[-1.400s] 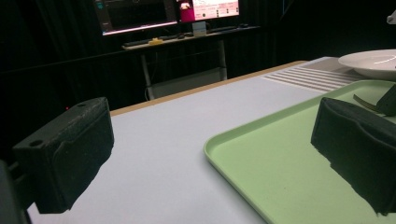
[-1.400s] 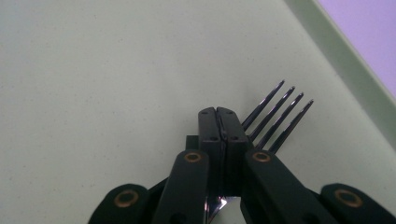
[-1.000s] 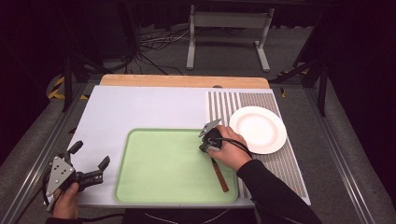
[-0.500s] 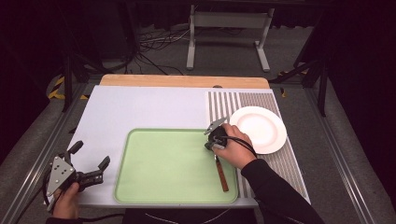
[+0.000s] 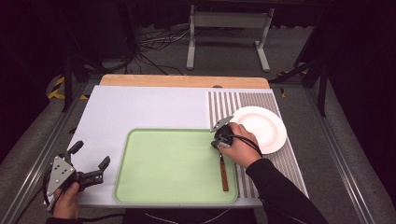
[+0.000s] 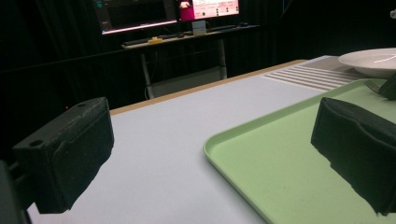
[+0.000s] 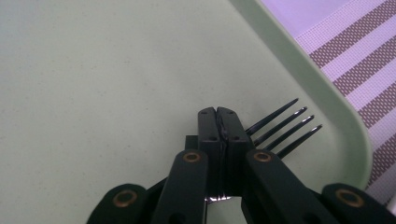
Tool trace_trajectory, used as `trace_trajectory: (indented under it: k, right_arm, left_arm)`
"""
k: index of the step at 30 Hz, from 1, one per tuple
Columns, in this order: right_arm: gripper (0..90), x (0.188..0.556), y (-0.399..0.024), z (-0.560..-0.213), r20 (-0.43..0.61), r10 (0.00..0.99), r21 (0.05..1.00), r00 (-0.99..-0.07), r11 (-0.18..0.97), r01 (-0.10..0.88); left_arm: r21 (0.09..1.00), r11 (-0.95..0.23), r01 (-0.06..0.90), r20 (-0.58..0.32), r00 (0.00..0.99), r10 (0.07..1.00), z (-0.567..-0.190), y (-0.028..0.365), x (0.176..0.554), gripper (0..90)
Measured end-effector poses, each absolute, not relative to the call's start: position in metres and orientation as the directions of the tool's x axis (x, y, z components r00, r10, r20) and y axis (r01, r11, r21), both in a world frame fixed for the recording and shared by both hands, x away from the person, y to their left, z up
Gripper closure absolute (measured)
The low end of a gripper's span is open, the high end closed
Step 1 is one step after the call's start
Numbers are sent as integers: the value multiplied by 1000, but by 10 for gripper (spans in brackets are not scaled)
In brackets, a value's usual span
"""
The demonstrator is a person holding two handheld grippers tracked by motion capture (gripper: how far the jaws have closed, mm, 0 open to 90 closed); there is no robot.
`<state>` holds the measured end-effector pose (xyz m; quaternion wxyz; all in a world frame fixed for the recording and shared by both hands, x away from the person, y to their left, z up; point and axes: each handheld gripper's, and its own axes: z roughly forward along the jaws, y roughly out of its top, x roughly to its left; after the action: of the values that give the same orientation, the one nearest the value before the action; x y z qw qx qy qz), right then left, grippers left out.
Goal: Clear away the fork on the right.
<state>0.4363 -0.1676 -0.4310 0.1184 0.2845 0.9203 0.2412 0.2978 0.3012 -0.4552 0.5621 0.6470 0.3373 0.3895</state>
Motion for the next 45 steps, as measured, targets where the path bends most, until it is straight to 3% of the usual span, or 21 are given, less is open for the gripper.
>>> trace_trajectory:
  k: [10,12,17,21,24,32,45]
  right_arm:
    - [880,436,-175,-431,-78,606,514,-792,705,489]
    - [842,436,-175,-431,-71,606,519,-792,701,489]
    - [640,434,-175,-422,-60,612,579,-789,665,472]
    - [300,431,-173,-410,-33,594,630,-804,637,445]
    - [213,424,-171,-395,-11,571,671,-821,613,417]
    - [143,413,-180,-371,-72,534,717,-842,614,329]
    - [113,398,-214,-359,-119,523,807,-844,546,225]
  left_arm:
    - [990,-141,-1,124,469,874,-455,301,298,0]
    - [990,-140,-1,124,469,875,-455,301,298,0]
    - [990,-141,-2,125,467,875,-456,301,298,0]
    - [990,-141,-1,125,470,874,-455,301,298,0]
    - [990,-141,0,125,469,874,-455,301,298,0]
    - [990,-139,0,123,467,876,-455,301,298,0]
    - [990,-140,1,124,465,877,-456,300,298,0]
